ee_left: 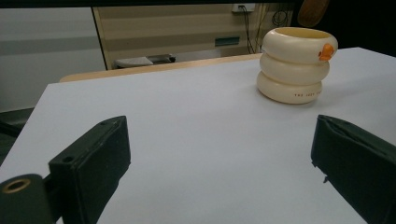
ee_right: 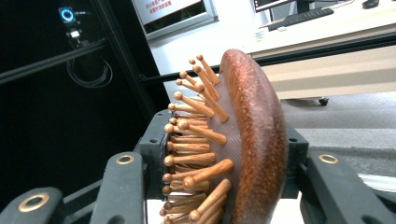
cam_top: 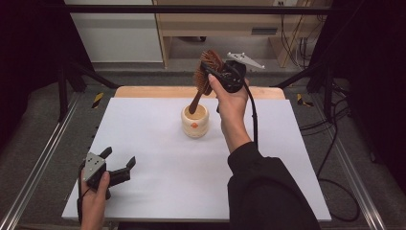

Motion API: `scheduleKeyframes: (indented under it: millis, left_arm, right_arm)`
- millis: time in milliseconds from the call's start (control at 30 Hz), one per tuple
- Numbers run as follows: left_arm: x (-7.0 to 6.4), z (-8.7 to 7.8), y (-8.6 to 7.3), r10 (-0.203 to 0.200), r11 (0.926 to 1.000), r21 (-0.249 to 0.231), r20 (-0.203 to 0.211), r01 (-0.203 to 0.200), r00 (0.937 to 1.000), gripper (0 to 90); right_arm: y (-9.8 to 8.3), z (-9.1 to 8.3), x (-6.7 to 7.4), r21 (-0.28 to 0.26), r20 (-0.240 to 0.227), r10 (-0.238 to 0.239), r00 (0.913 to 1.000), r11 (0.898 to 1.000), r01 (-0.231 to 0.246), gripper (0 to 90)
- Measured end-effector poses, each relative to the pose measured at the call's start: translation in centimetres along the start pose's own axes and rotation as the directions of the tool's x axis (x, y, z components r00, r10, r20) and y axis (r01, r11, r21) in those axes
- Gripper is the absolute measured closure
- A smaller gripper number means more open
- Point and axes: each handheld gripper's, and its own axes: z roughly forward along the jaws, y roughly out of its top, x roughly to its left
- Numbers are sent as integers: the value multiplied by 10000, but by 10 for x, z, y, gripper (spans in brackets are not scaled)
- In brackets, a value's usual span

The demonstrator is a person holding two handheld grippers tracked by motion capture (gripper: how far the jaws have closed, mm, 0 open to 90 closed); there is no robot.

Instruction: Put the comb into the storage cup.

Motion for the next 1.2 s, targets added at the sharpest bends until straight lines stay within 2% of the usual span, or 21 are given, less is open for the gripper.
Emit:
scheduleKeyframes:
  millis: [100, 200, 400, 700, 1200]
  left_arm:
    - [0, 0, -1, -40, 10000, 39, 5, 40, 10000, 47]
    - [1, 0, -1, -105, 9999, 2, 20, 105, 9999, 47]
    - [2, 0, 0, -153, 9999, 5, 98, 153, 9998, 47]
    - [2, 0, 0, -171, 9998, -71, 88, 172, 9998, 47]
    - [2, -1, 0, -247, 9996, -154, 78, 248, 9997, 46]
  right_arm:
    - [-4, 3, 1, 62, 110, -135, 9998, 9999, 135, 508]
    - [-7, 6, -2, 113, 175, -33, 9998, 9999, 31, 508]
    - [-14, 9, -6, 212, 376, -160, 9992, 9997, 152, 508]
    - [-24, 13, -12, 315, 551, -21, 9985, 9995, 3, 508]
    - [-41, 17, -18, 467, 561, 180, 9983, 9987, -206, 507]
